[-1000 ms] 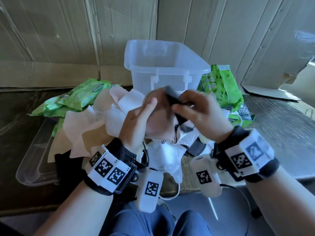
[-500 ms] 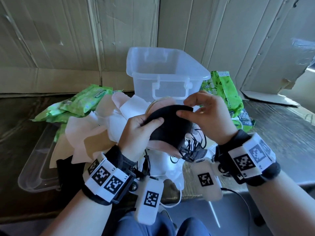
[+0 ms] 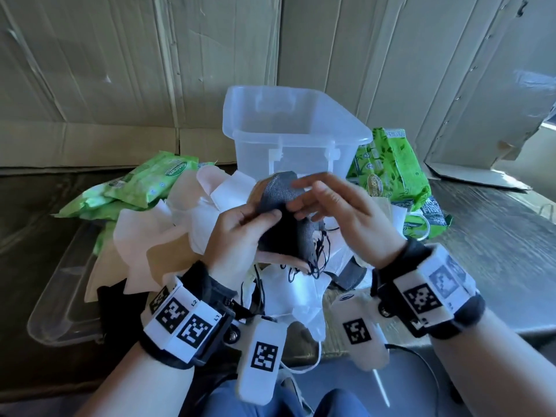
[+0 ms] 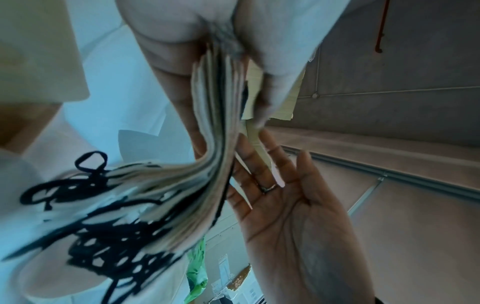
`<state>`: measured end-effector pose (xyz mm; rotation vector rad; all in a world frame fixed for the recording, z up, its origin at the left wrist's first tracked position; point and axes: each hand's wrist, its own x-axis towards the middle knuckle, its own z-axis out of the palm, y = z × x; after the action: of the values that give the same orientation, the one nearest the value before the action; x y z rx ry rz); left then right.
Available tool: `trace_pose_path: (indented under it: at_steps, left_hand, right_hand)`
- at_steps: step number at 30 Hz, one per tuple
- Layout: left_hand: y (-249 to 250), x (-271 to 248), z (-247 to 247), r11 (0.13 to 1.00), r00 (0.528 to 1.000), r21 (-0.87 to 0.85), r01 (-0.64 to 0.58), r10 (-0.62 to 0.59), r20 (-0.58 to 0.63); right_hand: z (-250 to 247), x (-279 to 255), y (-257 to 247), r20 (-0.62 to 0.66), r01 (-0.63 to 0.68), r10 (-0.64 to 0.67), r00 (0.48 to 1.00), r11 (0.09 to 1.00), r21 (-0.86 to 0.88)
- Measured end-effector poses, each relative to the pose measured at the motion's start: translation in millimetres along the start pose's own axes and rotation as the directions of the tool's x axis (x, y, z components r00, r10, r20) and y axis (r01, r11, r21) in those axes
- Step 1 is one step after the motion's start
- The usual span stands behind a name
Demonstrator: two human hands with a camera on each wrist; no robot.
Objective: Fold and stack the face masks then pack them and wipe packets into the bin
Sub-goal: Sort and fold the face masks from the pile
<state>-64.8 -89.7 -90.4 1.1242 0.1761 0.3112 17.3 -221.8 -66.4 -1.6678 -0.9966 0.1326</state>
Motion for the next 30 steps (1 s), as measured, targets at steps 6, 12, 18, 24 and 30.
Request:
trace_pose_path:
  at_steps: [6,12,18,24,30]
  left_hand:
    - [4.0,-5.4,2.6,0.989,0.999,0.144,-0.038,0.034,0.028]
    - [0.8,-5.6,2.8,0.987,0.999,0.161,-0.027,0.019,0.049]
    - [-11.0,0.7,-1.4,0.922,0.981,0.334,-0.194,0.186,0.055]
    - [-9.6,-2.0,-0.7,0.824,0.921,0.423,-0.377,0.286,0.262]
    - [-11.0,4.3,-2.7,0.867,0.942,0.370,-0.333,0.321,0.095]
  right_hand:
    - [-9.7,7.5,11.1,-0.169,-0.046,0.015,0.985,0.982,-0.182]
    - [-13.1,3.2,8.8,-0.326,-0.006,-0.041,0.944,0.990,-0.140]
    - [-7.9,2.1,3.0,-0.275,-0.022,0.036,0.961,0.998,0.053]
    - [-5.9,0.9,12.2,-0.269,-0.151,0.094,0.959,0.969,-0.198]
    - [0.7,-3.3,12.0,-0.009,-0.070,0.071,0.997,0.996,0.048]
